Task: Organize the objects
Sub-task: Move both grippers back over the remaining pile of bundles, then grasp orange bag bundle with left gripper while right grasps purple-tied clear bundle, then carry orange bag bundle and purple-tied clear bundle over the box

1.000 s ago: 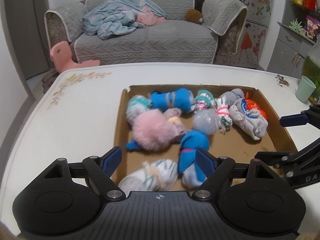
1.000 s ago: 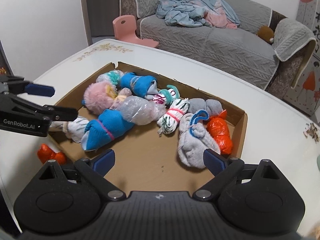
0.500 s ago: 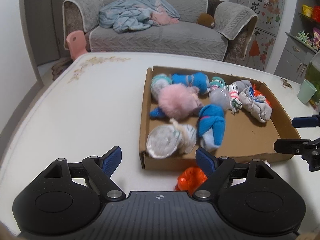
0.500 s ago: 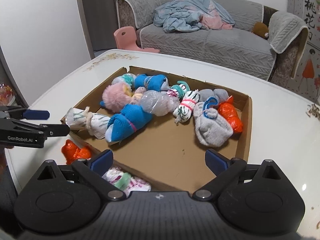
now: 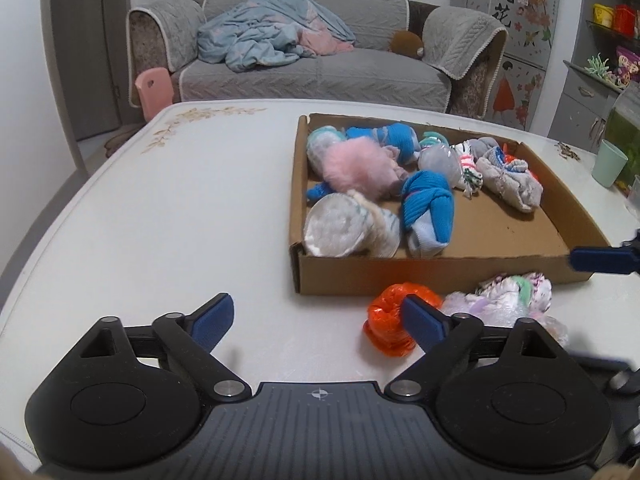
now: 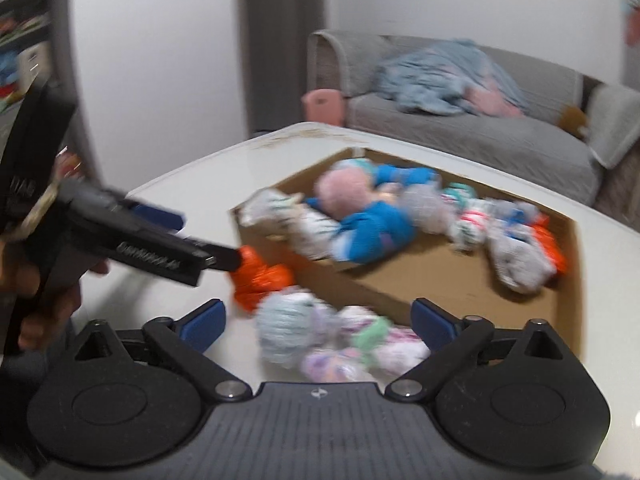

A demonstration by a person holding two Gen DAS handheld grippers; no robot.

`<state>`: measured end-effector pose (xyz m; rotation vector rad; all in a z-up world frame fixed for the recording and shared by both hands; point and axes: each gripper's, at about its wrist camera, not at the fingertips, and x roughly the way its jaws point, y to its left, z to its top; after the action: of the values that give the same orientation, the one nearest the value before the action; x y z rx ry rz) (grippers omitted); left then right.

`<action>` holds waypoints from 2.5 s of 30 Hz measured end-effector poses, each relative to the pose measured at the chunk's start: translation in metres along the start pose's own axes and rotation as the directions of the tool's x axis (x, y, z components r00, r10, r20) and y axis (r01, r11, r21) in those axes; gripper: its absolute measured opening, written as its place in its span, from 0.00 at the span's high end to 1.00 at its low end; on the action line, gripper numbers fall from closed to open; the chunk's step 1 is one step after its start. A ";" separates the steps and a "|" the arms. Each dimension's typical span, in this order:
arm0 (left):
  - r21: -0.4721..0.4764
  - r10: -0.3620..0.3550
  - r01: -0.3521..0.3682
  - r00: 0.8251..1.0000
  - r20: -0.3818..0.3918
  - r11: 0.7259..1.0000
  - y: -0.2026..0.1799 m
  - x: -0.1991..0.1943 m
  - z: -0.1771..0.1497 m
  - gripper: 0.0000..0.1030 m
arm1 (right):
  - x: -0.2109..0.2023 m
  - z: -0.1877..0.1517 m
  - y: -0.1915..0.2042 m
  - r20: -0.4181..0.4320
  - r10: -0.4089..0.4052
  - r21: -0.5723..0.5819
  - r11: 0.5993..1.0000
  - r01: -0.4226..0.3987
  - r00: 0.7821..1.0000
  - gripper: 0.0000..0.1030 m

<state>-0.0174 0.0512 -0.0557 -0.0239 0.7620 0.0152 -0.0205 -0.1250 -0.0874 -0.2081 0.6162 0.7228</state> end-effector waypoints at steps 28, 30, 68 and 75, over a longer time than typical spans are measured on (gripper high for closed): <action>-0.063 -0.048 0.047 0.999 -0.009 0.997 0.025 -0.009 -0.019 0.07 | 0.043 -0.017 0.045 -0.059 0.066 -0.155 0.985 -0.075 0.996 0.52; -0.067 -0.051 0.050 0.999 -0.011 0.996 0.026 -0.009 -0.019 0.07 | 0.036 -0.016 0.046 -0.043 0.065 -0.161 0.984 -0.071 0.997 0.53; 0.111 -0.135 0.132 0.991 0.023 0.985 -0.033 0.011 -0.002 0.58 | -0.060 -0.044 -0.061 0.001 -0.141 0.018 0.990 0.141 0.990 0.52; 0.180 -0.201 0.182 0.975 0.093 0.967 -0.061 -0.020 0.058 0.58 | -0.075 0.002 -0.072 0.073 -0.142 -0.070 0.987 0.147 0.987 0.52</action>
<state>0.0101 -0.0080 0.0011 0.0659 0.6457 -0.2317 -0.0153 -0.2192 -0.0435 -0.2936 0.5041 0.6109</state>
